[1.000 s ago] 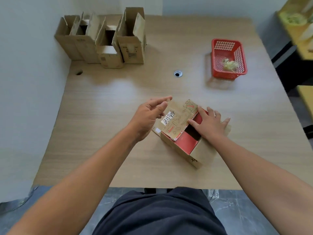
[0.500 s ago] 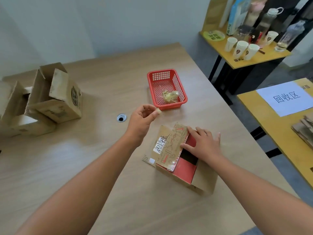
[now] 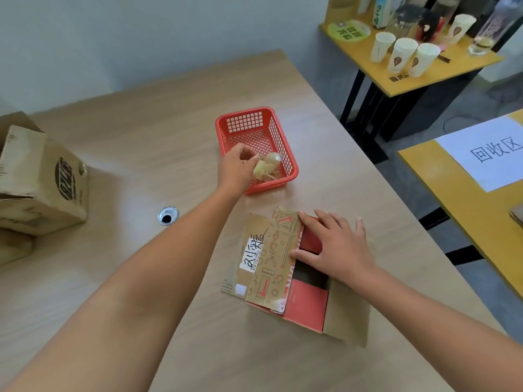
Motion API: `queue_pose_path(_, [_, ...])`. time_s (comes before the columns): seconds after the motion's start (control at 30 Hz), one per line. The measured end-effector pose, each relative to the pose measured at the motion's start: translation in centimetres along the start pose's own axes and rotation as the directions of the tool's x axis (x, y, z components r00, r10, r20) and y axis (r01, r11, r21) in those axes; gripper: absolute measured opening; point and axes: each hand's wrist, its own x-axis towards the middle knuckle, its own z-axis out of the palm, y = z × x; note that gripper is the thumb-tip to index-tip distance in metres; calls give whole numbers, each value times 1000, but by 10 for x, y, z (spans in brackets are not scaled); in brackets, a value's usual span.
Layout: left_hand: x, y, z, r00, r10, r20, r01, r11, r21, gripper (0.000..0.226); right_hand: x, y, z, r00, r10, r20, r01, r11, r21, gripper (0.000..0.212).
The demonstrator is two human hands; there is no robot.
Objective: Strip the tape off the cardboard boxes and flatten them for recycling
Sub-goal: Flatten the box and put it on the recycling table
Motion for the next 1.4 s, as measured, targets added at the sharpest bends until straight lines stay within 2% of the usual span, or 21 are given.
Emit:
queue_pose_path(0.1, [7,-15,5,999,-40,24,29,939,342,9,-1,0,1,1000,-6,-5,6,1000,-2,100])
queue_pose_path(0.17, [7,-20,2,1000,14,27,-27,846,533,19,-1,0,3,1000,-5,-19,5,1000,3,100])
queue_pose_path(0.23, [5,-20,-1,995,66,74,-98,777,622,29,-1,-1,4,1000,1,-25,-1,1000,-2,101])
queue_pose_path(0.3, [1,-20,-2,992,60,112,-117,778,617,41,-1,-1,6,999,4,-34,-4,1000,3,100])
queue_pose_path(0.4, [-10,-24,-7,994,51,93,-91,853,513,53,-2,-3,10,999,9,-42,-8,1000,20,100])
queue_pose_path(0.47, [-15,-26,-11,995,62,74,-88,896,434,49,-3,-4,12,999,13,-48,-12,999,29,100])
queue_pose_path(0.57, [-20,-28,-18,992,125,25,-123,896,427,31,-4,-5,13,998,13,-59,-11,999,39,100])
queue_pose_path(0.73, [-52,-20,-33,986,162,-38,-135,911,390,39,-8,-10,15,996,32,-87,-28,999,45,99])
queue_pose_path(0.77, [-68,-18,-33,985,174,11,-166,918,361,39,-10,-12,15,995,39,-90,-34,998,50,96])
queue_pose_path(0.83, [-119,-21,-31,964,170,203,-230,917,325,45,-17,-19,17,996,36,-86,-31,998,63,87])
queue_pose_path(0.9, [-179,-35,-32,931,122,344,-242,912,331,64,-29,-30,20,998,25,-58,-17,991,130,76])
queue_pose_path(0.93, [-207,-43,-36,928,92,361,-229,905,358,76,-36,-36,22,1000,7,-30,-2,984,178,73])
queue_pose_path(1.0, [-252,-62,-51,944,42,327,-188,884,428,95,-50,-53,26,997,-70,26,61,964,260,72])
queue_pose_path(1.07, [-285,-79,-69,963,12,269,-142,872,469,100,-69,-71,32,986,-163,34,146,946,290,81])
queue_pose_path(1.17, [-323,-100,-98,981,-49,189,-57,854,516,93,-106,-107,43,969,-226,-101,245,938,247,85])
queue_pose_path(1.27, [-351,-112,-124,985,-104,138,13,843,538,87,-145,-141,54,968,-175,-182,206,964,167,80])
queue_pose_path(1.4, [-374,-116,-153,980,-162,112,99,897,430,73,-189,-173,76,991,-95,-94,105,988,110,82])
